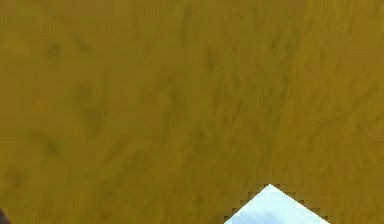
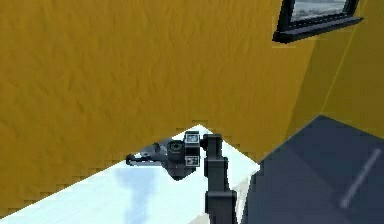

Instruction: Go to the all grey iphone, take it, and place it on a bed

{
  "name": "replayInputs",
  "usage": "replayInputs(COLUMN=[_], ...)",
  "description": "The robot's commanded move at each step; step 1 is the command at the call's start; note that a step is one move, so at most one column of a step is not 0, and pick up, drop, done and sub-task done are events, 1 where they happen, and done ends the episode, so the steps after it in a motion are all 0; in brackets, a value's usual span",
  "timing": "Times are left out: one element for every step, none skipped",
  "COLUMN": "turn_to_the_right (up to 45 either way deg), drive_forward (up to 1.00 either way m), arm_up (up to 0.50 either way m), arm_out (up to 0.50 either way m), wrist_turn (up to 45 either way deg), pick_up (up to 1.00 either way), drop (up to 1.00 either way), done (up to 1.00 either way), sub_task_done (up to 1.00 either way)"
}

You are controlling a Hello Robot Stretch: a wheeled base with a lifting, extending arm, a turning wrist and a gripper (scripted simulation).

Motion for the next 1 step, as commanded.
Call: replayInputs(turn_to_the_right=[0.0], drive_forward=[0.00], arm_up=[0.16], arm_out=[0.00], wrist_turn=[0.0], pick_up=[0.00], drop=[0.00], done=[0.00], sub_task_done=[0.00])
